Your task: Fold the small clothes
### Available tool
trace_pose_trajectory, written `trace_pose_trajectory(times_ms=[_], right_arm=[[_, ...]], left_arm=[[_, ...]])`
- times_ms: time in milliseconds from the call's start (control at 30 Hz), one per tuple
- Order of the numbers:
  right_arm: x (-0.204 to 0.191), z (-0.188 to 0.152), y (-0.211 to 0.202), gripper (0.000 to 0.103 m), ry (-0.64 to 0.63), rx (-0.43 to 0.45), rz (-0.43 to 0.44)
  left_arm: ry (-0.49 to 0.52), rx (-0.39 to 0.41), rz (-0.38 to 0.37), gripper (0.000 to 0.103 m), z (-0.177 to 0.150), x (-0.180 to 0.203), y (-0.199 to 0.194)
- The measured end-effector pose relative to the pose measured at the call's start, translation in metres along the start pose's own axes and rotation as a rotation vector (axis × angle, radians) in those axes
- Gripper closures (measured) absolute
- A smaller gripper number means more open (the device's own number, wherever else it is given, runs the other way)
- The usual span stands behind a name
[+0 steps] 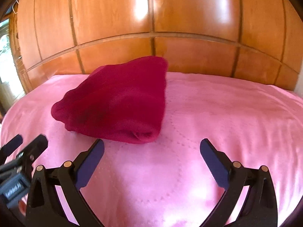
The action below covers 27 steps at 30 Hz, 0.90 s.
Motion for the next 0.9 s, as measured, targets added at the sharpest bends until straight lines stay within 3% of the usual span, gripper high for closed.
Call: trace_pose_trajectory(times_ms=[133, 667, 900], right_arm=[[0.001, -0.001, -0.019, 0.002, -0.012, 0.040, -0.039], [-0.008, -0.010, -0.039, 0.002, -0.010, 0.061, -0.015], [-0.009, -0.010, -0.042, 0.002, -0.010, 0.066, 0.005]], left_arm=[[0.001, 0.014, 0.001, 0.004, -0.004, 0.000, -0.011], [-0.008, 0.072, 0.100, 0.004, -0.008, -0.007, -0.045], [0.005, 0.074, 0.108, 0.004, -0.008, -0.005, -0.048]])
Point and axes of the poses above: each gripper's, at about its wrist camera, not at the fingertips, and y roughly the way its jaws point, x to its right, z to its top, the point moved 3 cm from there along y, roughly the way its jaws point, and after that the axes turned 7 degrees about -y, right-handed, at the moved point
